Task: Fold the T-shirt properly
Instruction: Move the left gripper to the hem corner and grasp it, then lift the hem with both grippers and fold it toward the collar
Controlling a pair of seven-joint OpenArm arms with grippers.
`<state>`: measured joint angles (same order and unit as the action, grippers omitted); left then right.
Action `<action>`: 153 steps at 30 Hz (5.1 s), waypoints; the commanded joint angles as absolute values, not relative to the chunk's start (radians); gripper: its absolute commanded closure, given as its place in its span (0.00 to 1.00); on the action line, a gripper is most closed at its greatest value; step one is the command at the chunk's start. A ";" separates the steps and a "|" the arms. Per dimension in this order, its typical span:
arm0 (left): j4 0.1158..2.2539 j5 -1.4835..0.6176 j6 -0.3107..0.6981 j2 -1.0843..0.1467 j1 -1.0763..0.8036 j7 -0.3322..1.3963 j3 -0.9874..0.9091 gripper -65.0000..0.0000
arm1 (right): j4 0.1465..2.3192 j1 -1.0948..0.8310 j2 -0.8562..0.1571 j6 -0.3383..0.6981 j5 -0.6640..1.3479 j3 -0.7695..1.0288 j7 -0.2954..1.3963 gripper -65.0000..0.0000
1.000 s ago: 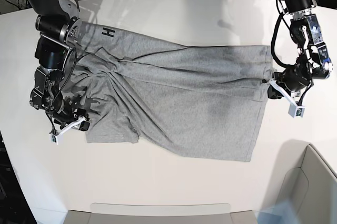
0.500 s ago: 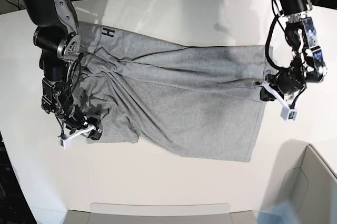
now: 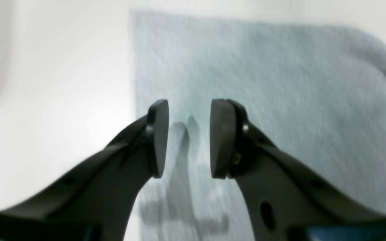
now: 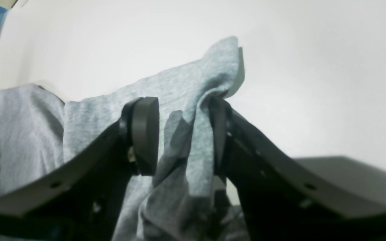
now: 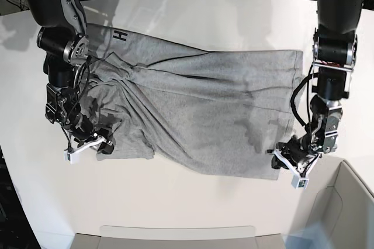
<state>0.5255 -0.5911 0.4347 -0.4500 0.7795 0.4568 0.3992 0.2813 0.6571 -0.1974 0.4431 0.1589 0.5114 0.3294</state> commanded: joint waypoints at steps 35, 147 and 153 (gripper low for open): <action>0.000 -0.598 0.553 -0.369 0.713 0.099 0.805 0.64 | 0.278 0.664 -0.223 0.426 0.113 0.509 0.470 0.62; 0.059 -0.602 0.504 -0.512 0.880 -0.068 0.559 1.00 | 1.534 0.280 -0.153 0.357 0.119 0.452 0.806 1.00; 0.059 -0.602 0.506 -0.512 0.863 -0.068 0.559 1.00 | 1.603 0.251 -0.156 0.357 0.119 0.460 0.846 1.00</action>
